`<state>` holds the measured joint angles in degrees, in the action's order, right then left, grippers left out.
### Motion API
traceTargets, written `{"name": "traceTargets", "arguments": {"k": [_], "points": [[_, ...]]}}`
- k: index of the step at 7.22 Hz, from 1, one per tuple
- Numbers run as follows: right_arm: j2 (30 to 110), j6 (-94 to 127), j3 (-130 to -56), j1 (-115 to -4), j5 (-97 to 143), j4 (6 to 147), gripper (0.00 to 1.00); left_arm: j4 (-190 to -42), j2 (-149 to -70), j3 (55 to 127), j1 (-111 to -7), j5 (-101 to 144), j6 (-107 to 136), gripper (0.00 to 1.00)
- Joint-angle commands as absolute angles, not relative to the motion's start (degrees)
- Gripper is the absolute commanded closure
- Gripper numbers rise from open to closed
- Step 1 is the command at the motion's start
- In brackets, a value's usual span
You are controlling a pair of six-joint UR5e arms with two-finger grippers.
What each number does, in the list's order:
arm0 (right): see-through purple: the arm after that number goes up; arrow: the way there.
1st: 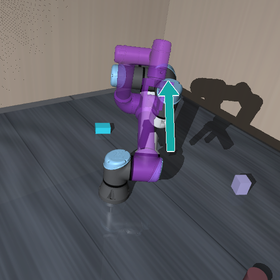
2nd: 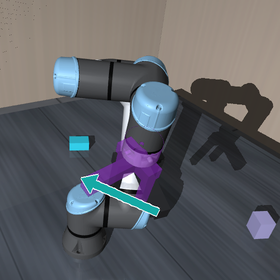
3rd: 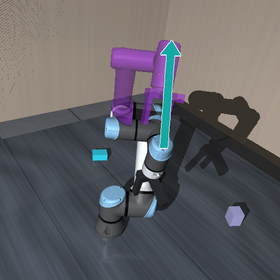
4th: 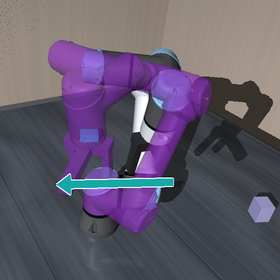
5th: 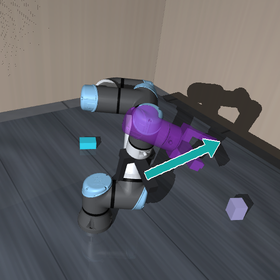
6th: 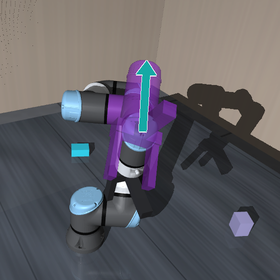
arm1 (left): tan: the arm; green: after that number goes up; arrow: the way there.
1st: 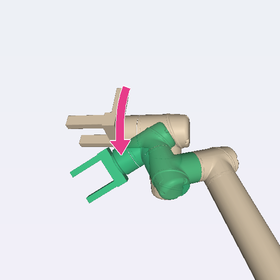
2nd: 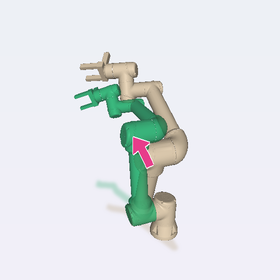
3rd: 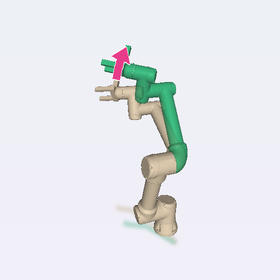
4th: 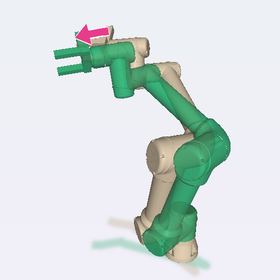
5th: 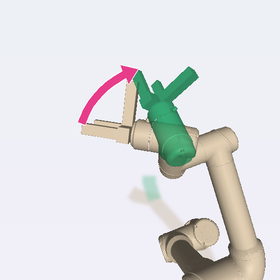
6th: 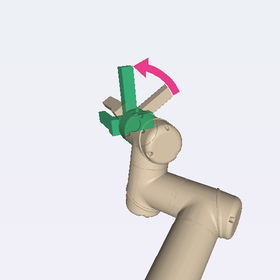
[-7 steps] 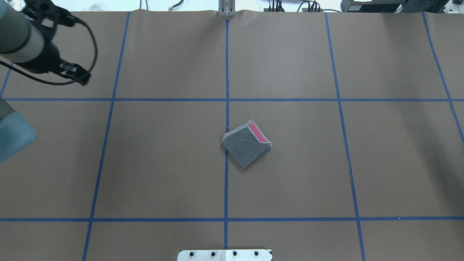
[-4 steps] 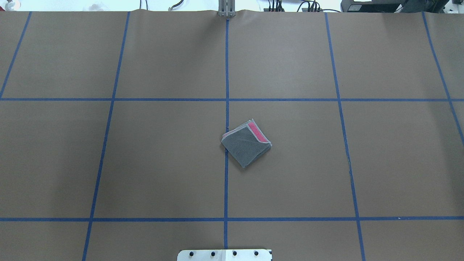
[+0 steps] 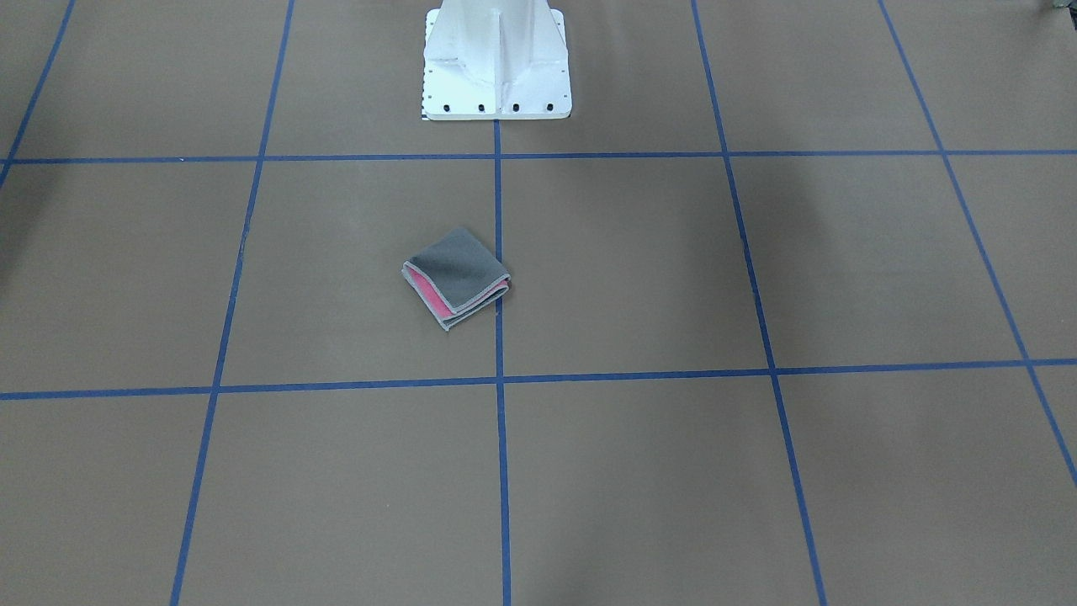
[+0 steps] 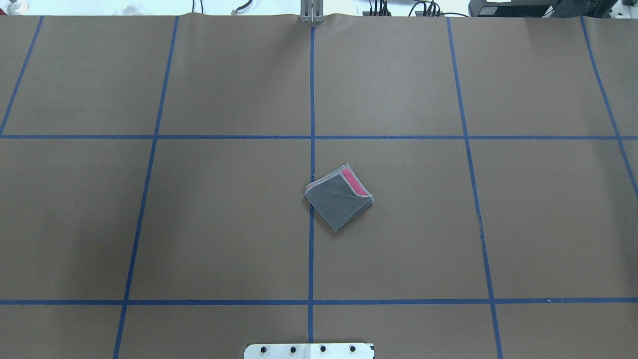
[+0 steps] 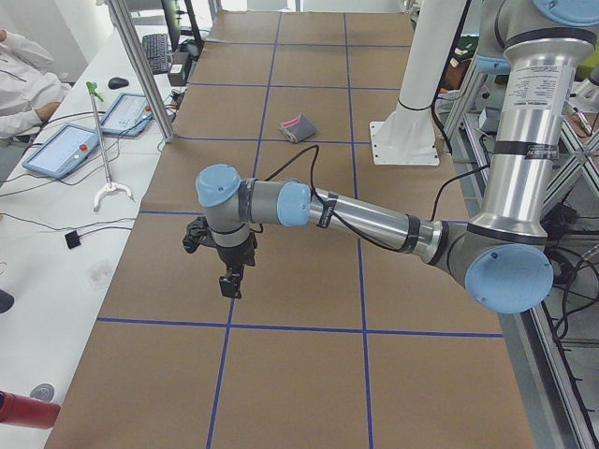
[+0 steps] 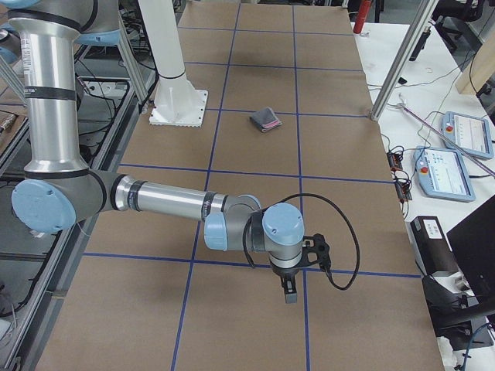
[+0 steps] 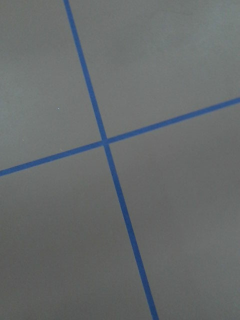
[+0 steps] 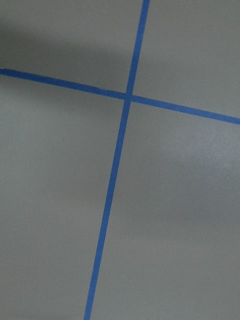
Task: Fold towel twice with both arms
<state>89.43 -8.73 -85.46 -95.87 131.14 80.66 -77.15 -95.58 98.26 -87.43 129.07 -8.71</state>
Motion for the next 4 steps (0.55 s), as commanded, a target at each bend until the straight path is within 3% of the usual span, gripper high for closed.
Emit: {"name": "traceTargets", "arguments": {"k": [1,4], "points": [[87.81,-2.49,-86.74,-91.51,131.04,80.86,0.00,-77.70,-93.35,97.91,-88.77,129.37,-8.70,0.00],[89.63,3.26,-88.95,-87.36,130.26,80.25,0.00,-77.43,-93.16,97.47,-88.77,129.46,-8.70,0.00]]}}
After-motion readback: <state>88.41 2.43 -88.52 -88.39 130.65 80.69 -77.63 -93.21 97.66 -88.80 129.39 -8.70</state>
